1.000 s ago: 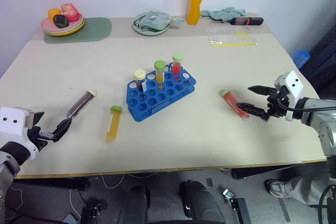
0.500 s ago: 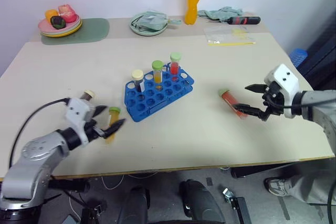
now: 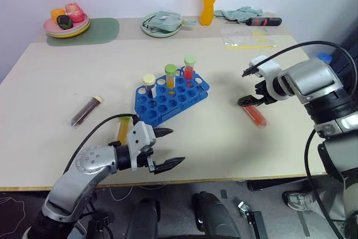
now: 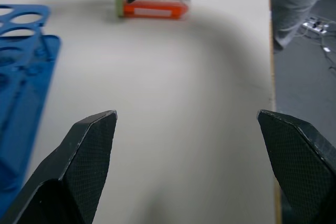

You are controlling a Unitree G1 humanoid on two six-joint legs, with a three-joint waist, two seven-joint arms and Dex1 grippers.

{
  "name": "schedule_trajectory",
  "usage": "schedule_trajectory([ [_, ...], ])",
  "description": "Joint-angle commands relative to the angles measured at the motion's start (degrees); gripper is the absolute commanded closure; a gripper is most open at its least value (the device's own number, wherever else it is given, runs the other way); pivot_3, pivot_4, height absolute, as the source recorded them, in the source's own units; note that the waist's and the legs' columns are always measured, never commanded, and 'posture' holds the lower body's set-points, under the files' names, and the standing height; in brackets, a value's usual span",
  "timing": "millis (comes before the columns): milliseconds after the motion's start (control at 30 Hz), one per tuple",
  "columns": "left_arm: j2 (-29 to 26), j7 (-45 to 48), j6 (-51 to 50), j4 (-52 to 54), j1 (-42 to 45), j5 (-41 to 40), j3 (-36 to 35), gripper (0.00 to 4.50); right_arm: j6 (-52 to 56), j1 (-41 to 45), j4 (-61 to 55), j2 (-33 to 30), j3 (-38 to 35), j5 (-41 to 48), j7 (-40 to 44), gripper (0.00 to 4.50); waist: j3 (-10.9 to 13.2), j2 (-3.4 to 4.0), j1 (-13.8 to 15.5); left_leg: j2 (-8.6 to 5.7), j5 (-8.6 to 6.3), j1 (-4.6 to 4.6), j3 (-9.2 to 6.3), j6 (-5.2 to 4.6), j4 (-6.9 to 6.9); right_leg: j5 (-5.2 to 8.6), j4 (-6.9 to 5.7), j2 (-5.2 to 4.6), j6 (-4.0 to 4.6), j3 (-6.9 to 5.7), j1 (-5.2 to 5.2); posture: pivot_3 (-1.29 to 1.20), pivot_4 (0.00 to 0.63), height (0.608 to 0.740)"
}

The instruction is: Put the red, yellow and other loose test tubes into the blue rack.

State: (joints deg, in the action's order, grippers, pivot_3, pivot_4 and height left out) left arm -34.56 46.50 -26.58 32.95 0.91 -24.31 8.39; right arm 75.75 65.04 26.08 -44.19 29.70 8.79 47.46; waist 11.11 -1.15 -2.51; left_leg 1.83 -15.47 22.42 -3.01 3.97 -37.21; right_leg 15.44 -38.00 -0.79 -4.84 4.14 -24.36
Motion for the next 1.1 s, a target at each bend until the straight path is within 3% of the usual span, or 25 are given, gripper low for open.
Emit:
schedule_trajectory([
  [33,0.86,-1.58,0.31,3.41,0.19,-0.11,0.33,0.09,-0.26,3.17,4.77,1.32,2.54,-2.03,2.08,0.0,0.0,0.0,-0.02,0.0,0.0,-0.01,0.0,0.0,-0.01,0.0,-0.01,0.0,0.0,0.0,0.0,0.0,0.15,0.74],
  [133,0.86,-2.32,-0.25,3.86,0.15,-0.29,-0.28,0.09,-0.1,4.1,6.64,2.42,4.0,-2.69,3.67,0.0,0.01,0.03,-0.07,0.0,0.0,-0.01,-0.01,0.0,0.0,0.0,-0.02,0.01,0.0,-0.01,-0.01,0.0,0.15,0.74],
  [233,0.76,-2.7,-0.64,4.09,0.34,-0.44,-0.45,0.0,-1.15,4.42,8.55,3.54,4.53,-3.64,4.24,0.8,0.02,0.04,-0.07,0.0,0.0,0.0,-0.01,-0.01,0.0,0.0,-0.03,0.01,0.0,0.0,-0.02,0.0,0.15,0.74],
  [433,0.67,-3.91,-1.52,4.7,0.62,-0.81,-1.26,0.0,-1.57,5.24,8.02,3.98,4.61,-4.85,5.9,3.61,0.02,0.04,-0.05,0.0,0.0,0.0,-0.01,-0.01,0.0,0.0,-0.03,0.01,0.0,-0.01,-0.02,0.0,0.15,0.74],
  [533,0.57,-4.5,-1.77,4.85,-0.21,-1.16,-2.44,0.0,-4.34,4.92,2.38,2.63,2.59,-4.88,6.19,3.61,0.05,0.09,-0.1,0.0,0.0,0.0,-0.01,-0.01,0.0,0.0,-0.03,0.01,0.0,-0.01,-0.02,0.0,0.15,0.74],
  [733,2.06,-8.34,-2.41,3.09,-2.0,-2.68,-8.75,0.0,-10.8,-3.65,-17.58,7.31,-18.92,1.27,-2.88,3.61,0.06,0.13,-0.07,0.03,-0.01,0.04,-0.08,-0.01,0.04,0.0,-0.07,0.07,0.0,-0.03,-0.11,0.0,0.15,0.74],
  [900,3.28,-10.8,-1.56,2.74,-3.54,-3.09,-12.39,0.0,-21.98,-16.66,-35.29,23.91,-38.41,8.61,-15.48,3.61,0.03,0.07,0.07,0.01,-0.01,0.06,-0.13,-0.01,0.01,-0.01,-0.04,0.03,-0.02,-0.07,-0.02,0.0,0.15,0.74],
  [1000,5.25,-12.03,-1.91,1.09,-2.53,-4.98,-14.37,0.0,-36.02,-24.33,-37.9,37.55,-38.62,8.63,-23.18,3.61,0.03,0.08,-0.05,0.03,-0.01,0.06,-0.14,-0.01,0.0,-0.01,-0.08,0.03,-0.02,-0.07,-0.03,0.0,0.15,0.74],
  [1100,6.26,-12.47,-2.21,-0.46,-1.45,-5.74,-15.17,0.0,-48.07,-27.84,-34.11,43.1,-35.11,5.17,-26.04,3.61,0.02,0.09,-0.12,0.03,-0.01,0.04,-0.11,-0.01,0.0,-0.01,-0.12,0.02,-0.02,-0.06,-0.05,0.0,0.15,0.74],
])
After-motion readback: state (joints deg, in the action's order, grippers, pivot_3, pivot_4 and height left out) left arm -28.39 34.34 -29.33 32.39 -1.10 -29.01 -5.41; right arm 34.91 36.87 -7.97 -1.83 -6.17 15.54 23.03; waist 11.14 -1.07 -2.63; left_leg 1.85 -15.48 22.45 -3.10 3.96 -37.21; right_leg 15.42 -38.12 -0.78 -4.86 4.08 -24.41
